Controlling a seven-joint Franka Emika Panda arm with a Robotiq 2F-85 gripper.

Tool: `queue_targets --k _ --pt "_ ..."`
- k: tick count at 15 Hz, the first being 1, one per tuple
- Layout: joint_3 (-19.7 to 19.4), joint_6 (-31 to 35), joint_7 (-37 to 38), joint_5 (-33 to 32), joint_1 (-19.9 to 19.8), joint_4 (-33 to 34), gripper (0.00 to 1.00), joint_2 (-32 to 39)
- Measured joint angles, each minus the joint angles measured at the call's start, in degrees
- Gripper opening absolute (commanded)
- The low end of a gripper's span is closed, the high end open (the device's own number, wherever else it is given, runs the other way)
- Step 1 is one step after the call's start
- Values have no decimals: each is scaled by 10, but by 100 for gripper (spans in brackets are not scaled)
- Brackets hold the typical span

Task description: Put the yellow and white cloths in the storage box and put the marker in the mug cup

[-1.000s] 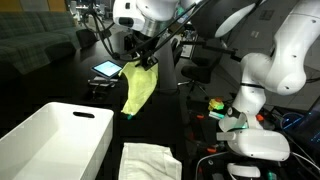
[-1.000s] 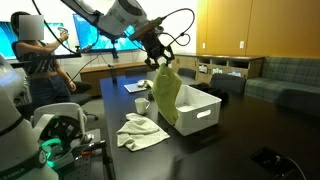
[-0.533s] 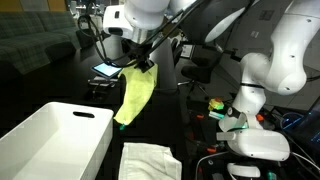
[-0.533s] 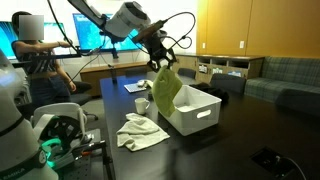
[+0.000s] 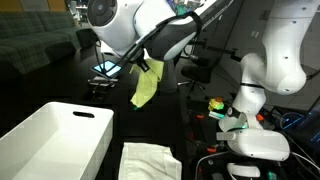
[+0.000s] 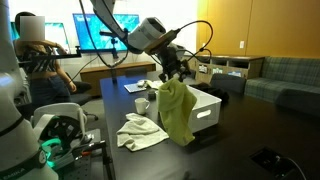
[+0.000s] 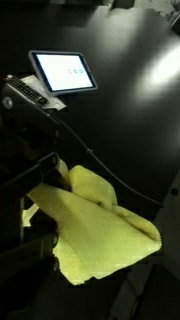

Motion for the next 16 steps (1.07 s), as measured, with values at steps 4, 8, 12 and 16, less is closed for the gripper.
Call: queue_targets --k 4,8,12,16 --pt "-20 -88 37 -45 0 44 3 76" --pt "-33 -186 63 -80 1 81 3 134" --pt "-38 -292 63 -113 2 101 3 170" --pt "-27 -351 -21 -155 3 104 3 183"
